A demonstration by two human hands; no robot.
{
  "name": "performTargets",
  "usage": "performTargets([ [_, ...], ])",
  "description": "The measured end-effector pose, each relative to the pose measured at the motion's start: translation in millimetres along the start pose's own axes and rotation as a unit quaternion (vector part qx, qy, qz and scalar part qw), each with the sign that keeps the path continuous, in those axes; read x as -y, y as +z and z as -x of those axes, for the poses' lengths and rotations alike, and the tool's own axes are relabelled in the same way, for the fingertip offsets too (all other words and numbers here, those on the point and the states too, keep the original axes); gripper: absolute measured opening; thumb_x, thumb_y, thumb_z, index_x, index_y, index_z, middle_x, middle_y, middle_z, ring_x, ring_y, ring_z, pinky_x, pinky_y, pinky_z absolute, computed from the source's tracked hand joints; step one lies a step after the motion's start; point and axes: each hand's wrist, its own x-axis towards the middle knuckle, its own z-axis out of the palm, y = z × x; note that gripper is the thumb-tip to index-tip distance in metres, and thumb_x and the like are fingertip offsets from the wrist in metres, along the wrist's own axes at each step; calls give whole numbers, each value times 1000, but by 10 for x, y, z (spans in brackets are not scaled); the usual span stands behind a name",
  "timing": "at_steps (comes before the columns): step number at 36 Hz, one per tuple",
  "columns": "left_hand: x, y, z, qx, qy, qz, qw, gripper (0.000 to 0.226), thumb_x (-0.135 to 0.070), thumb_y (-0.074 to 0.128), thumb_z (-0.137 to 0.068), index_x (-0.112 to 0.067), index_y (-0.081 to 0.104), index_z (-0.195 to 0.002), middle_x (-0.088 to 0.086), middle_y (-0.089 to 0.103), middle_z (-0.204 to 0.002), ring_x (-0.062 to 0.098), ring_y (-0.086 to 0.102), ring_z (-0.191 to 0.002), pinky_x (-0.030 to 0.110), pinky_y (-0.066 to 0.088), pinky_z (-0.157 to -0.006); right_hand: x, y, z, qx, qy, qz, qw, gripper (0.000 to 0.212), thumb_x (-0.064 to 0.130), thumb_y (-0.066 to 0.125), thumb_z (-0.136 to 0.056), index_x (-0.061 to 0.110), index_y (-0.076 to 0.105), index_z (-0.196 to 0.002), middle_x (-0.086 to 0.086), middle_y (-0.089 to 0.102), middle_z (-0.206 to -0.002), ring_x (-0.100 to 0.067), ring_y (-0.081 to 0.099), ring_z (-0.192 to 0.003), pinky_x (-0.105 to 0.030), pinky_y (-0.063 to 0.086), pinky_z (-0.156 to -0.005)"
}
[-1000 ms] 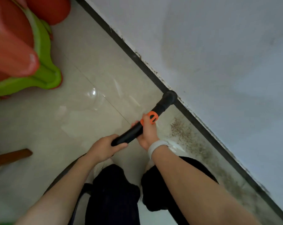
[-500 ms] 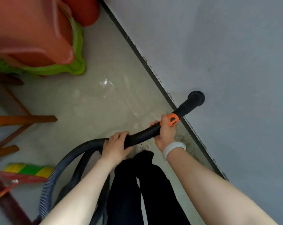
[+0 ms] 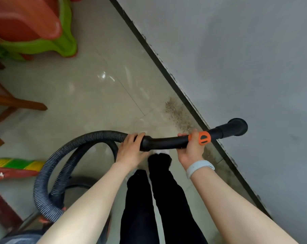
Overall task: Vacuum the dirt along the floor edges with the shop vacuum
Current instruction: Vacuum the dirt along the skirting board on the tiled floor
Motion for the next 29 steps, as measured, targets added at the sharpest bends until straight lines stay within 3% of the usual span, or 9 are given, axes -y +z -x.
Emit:
performTargets([
  [2, -32, 109, 37, -9, -6, -20, 1000, 73, -40, 66, -85, -24, 30, -146, 3, 35, -146, 24, 25, -138, 42, 27, -112, -2, -120, -36, 14, -9, 12, 1000, 11, 22, 54, -95, 14, 47, -96, -11, 60, -74, -19, 60, -69, -38, 51, -77],
  [6, -96, 280, 55, 18, -27, -44, 998, 75, -48, 67, -81, -26, 31, -142, -1, 33, -149, 25, 10, -147, 53, 6, -117, 97, -288, -218, 67, 3, 38, 997, 9, 19, 51, -96, 13, 47, -100, -12, 58, -77, -19, 60, -68, -36, 52, -70],
  [10, -91, 518, -15, -21, -17, -77, 997, 79, -68, 61, -73, -28, 37, -137, -3, 43, -141, 19, 29, -140, 53, 6, -117, 144, -345, -663, 109, 38, 69, 991, 7, 16, 50, -95, 14, 43, -93, -9, 54, -73, -21, 57, -66, -36, 52, -67],
  [12, -93, 670, -113, -50, -16, -81, 995, 90, -83, 42, -62, -29, 42, -134, -5, 49, -135, 19, 41, -131, 51, 9, -115, 105, -328, -942, 127, 61, 76, 987, 7, 14, 50, -94, 13, 43, -94, -8, 52, -73, -20, 56, -65, -36, 52, -67],
  [14, -94, 877, -245, -92, -3, -86, 992, 92, -85, 28, -60, -26, 48, -128, -3, 57, -126, 24, 51, -120, 49, 20, -112, 3, -325, -1229, 140, 78, 90, 983, 9, 16, 50, -94, 11, 45, -100, -8, 53, -75, -20, 57, -66, -34, 53, -68],
  [16, -68, 1101, -386, -136, 13, -103, 985, 81, -81, 38, -68, -23, 57, -120, 2, 63, -113, 30, 58, -107, 44, 33, -100, -136, -337, -1492, 152, 90, 108, 978, 16, 19, 51, -95, 10, 47, -107, -9, 56, -77, -19, 58, -69, -35, 53, -68],
  [20, 34, 1502, -661, -192, 48, -162, 967, 49, -57, 69, -76, -16, 66, -104, 5, 66, -93, 31, 61, -91, 41, 44, -81, -476, -346, -1931, 182, 102, 121, 971, 19, 22, 53, -96, 10, 48, -109, -7, 58, -76, -20, 60, -69, -37, 53, -66],
  [24, 178, 1792, -965, -233, 41, -229, 944, 44, -45, 85, -59, -11, 63, -76, 6, 64, -64, 31, 60, -61, 38, 48, -60, -815, -240, -2303, 211, 115, 108, 965, 28, 27, 55, -95, 10, 48, -117, -5, 57, -75, -19, 61, -67, -36, 53, -64],
  [29, 552, 1995, -1403, -293, 16, -241, 925, 42, -32, 89, -55, -6, 58, -67, 10, 59, -54, 32, 56, -50, 37, 47, -55, -1168, 82, -2761, 252, 110, 111, 955, 33, 26, 57, -95, 9, 48, -121, -6, 58, -76, -19, 61, -70, -37, 53, -67],
])
